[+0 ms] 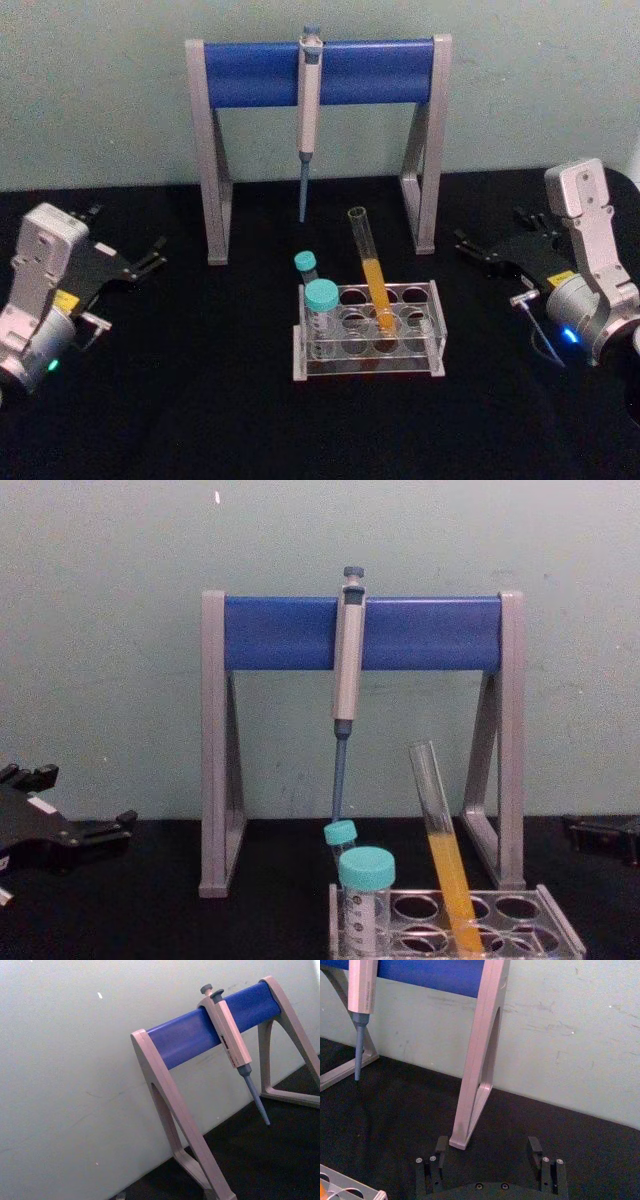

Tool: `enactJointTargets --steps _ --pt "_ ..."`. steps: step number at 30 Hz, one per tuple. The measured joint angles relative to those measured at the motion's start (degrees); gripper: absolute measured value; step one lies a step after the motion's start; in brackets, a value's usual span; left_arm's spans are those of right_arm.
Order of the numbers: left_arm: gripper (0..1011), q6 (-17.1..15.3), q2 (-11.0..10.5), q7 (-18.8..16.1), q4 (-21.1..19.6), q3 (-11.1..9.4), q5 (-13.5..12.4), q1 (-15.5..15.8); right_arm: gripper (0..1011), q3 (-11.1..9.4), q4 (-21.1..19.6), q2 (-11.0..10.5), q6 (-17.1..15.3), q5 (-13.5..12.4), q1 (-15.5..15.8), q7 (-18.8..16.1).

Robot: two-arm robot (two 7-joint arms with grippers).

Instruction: Pick up the test tube from the test tube rack, shake it, then place it back into the test tube rack.

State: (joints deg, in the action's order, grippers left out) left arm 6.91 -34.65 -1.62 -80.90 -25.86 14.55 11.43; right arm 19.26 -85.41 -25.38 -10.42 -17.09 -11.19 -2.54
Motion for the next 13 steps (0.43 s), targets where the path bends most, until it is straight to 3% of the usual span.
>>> enactJointTargets --steps 13 --pt "1001 0.00 0.00 0.00 0.00 0.00 0.00 0.00 1000 0.00 0.00 0.00 0.00 0.00 0.00 0.00"
